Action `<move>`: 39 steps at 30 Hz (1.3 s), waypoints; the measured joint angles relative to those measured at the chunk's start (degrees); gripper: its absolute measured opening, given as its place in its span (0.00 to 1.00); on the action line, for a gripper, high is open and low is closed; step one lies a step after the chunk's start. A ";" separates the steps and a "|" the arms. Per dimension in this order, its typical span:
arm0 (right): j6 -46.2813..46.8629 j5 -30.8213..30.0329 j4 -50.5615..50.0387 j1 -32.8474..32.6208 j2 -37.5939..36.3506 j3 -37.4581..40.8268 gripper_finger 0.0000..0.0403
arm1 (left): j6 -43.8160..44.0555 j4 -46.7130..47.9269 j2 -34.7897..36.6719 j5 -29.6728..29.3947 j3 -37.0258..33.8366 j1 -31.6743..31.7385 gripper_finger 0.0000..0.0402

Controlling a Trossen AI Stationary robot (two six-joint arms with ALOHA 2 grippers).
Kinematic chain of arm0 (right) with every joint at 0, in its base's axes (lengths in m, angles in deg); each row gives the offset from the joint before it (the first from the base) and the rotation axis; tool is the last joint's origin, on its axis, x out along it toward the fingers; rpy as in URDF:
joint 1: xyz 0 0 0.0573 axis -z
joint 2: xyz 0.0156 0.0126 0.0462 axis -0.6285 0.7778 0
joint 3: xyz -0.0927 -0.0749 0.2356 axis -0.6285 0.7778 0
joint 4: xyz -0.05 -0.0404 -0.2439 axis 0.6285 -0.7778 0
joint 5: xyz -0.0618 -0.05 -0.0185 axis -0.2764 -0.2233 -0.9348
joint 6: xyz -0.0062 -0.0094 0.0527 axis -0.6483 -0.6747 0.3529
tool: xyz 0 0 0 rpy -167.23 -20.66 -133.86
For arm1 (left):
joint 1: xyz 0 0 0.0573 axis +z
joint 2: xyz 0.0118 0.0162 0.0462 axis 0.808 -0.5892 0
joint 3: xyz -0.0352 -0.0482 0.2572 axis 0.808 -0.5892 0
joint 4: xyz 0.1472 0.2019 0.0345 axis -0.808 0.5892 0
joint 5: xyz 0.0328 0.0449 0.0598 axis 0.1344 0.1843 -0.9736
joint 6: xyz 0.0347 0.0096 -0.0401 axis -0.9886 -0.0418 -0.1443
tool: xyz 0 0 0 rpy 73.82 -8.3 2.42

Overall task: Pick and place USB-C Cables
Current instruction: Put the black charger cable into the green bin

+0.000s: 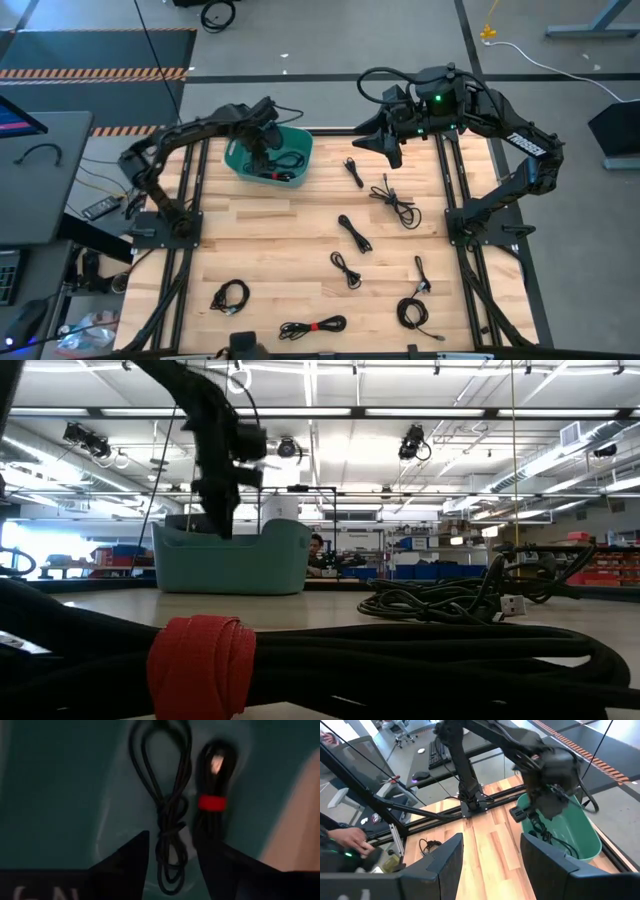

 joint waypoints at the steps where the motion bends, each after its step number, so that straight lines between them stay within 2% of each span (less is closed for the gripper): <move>1: -0.23 0.00 0.00 0.00 0.01 0.00 0.50 | 1.91 0.06 2.00 -0.01 -0.02 -0.60 0.42; 10: -2.40 0.00 -1.91 0.00 -0.01 0.00 0.50 | 22.72 -0.97 23.69 0.13 -0.02 -7.54 0.43; 15: -2.98 0.00 -7.54 0.00 0.15 -0.02 0.50 | 32.45 -4.08 34.99 -0.01 -0.02 -11.45 0.43; 20: -2.60 -1.61 -14.98 -0.11 1.29 -0.02 0.50 | 38.29 -8.13 42.62 -0.03 -0.02 -15.29 0.43; 27: 0.99 -15.91 -31.24 0.43 5.45 -0.07 0.49 | 39.59 -12.96 45.86 -1.73 -0.02 -19.86 0.43; 29: 1.83 -17.96 -35.31 1.03 7.44 -0.07 0.49 | 39.42 -13.04 45.69 -2.84 -0.02 -20.54 0.43; 32: 2.09 -18.26 -38.06 1.99 10.43 0.18 0.50 | 39.25 -12.90 44.95 -3.15 -0.02 -21.25 0.43; 34: 1.79 -16.06 -37.18 2.72 11.22 1.92 0.50 | 39.12 -12.63 44.62 -3.15 -0.02 -21.80 0.43; 39: 2.38 -14.01 -36.88 5.05 11.74 10.26 0.50 | 37.87 -12.84 43.58 -3.13 -0.02 -23.52 0.43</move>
